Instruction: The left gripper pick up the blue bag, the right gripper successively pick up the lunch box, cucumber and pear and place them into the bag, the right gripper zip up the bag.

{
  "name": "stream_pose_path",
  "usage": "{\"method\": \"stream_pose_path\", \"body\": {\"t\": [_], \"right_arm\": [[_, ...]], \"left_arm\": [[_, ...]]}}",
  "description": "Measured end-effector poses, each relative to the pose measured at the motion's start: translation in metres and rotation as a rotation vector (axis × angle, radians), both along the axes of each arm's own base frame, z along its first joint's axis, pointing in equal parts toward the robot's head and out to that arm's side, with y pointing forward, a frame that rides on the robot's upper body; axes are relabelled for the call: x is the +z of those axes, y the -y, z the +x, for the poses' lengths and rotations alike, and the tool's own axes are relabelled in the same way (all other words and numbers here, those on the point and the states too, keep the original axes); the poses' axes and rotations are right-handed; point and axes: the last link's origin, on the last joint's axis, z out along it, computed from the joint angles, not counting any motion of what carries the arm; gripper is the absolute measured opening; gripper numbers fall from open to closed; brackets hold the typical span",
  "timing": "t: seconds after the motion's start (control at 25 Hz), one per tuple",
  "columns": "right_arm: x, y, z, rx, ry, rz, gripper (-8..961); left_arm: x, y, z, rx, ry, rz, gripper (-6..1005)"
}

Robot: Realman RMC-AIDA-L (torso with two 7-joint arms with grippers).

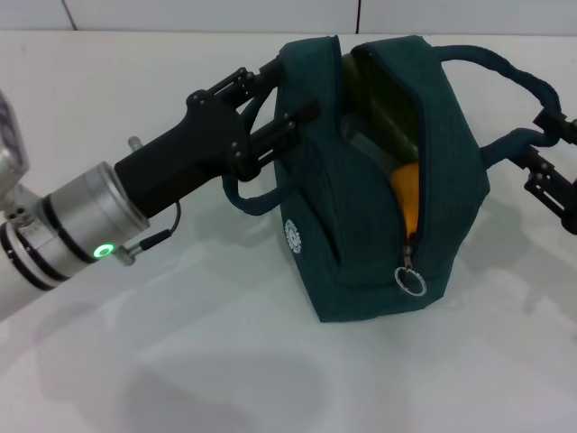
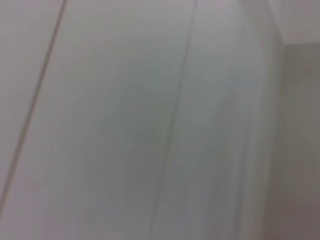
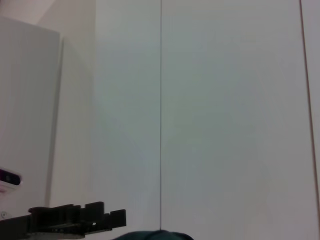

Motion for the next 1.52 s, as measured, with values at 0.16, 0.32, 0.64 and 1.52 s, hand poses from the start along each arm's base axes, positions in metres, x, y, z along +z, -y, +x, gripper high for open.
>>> {"method": "stream_pose_path", "body": {"t": [0.16,0.32,0.64,1.52], "right_arm": [[0.004,0.002,0.0,0.009,-0.006,0.019,466],[0.004,0.0,-0.001,0.012,-0.004,0.037,466],[0.004,0.008,0.007,-0.008,0.004,0.013,462],[-0.022,0.024,-0.019,0.238,0.162,-0.505,449]], "left_arm": [[0.009,0.013,-0.005,-0.042,0.007,0.005,646],[0.005,0.018,-0.013,-0.011,-0.004,0.013,646],[-0.009,0.016,-0.006,-0.034,-0.045,0.008,645],[-0.016,0.008,0.004,-0.071,-0.082,-0.001,643]]}}
